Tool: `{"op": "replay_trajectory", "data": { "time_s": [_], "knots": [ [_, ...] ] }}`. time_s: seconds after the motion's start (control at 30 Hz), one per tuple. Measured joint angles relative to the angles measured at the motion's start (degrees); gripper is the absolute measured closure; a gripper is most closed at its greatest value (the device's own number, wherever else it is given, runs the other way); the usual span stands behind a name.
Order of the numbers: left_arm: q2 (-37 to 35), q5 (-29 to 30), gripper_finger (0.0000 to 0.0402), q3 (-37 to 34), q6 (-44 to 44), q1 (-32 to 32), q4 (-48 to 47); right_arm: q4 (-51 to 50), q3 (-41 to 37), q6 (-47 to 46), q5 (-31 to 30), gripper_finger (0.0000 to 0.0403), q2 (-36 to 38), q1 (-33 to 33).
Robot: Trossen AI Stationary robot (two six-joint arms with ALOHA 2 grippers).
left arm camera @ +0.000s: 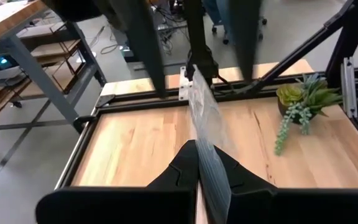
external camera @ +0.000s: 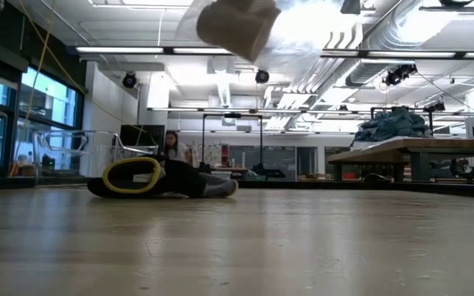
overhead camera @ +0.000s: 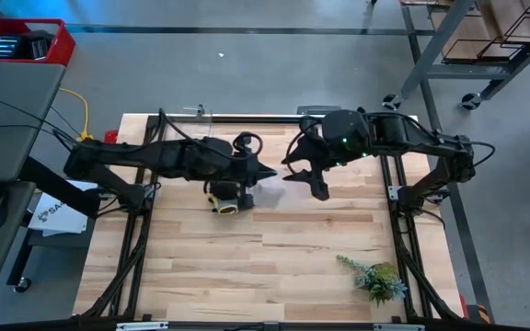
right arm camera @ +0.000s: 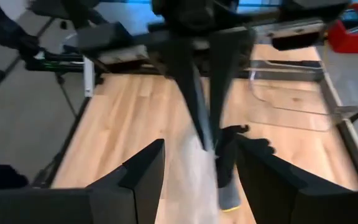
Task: Roll bandage
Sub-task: Close the transparent zip bag
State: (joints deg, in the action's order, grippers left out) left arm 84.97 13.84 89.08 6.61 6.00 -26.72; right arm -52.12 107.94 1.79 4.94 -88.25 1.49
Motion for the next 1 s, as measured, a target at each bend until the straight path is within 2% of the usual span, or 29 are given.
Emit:
{"op": "replay_trajectory", "data": {
  "time_s": [0.13,0.33,0.57,0.67,0.87,1.0],
  "knots": [
    [1.6,0.1,0.0401,0.8,0.0,0.0,0.4,-1.6,0.0,-0.1,1.0,0.0214,-0.4,0.8],
    [2.0,0.2,0.0401,2.5,0.0,0.1,0.5,-4.6,0.0,0.6,-4.9,0.0214,-1.5,1.3],
    [1.9,-0.1,0.0401,3.8,0.1,0.4,-0.6,-3.4,0.0,-0.8,-4.4,0.0221,-1.9,1.3],
    [2.0,-0.1,0.0401,3.7,0.1,0.4,-1.1,-2.9,0.0,-1.3,-3.8,0.0247,-1.9,1.3],
    [2.0,-0.3,0.0401,3.7,0.1,0.4,-0.6,-2.9,0.0,-1.9,-3.6,0.0325,-2.9,1.3],
    [2.0,-0.2,0.0401,3.7,0.1,0.4,-3.9,-2.7,0.0,-3.1,-3.6,0.0345,-3.0,1.3]
  ]
}}
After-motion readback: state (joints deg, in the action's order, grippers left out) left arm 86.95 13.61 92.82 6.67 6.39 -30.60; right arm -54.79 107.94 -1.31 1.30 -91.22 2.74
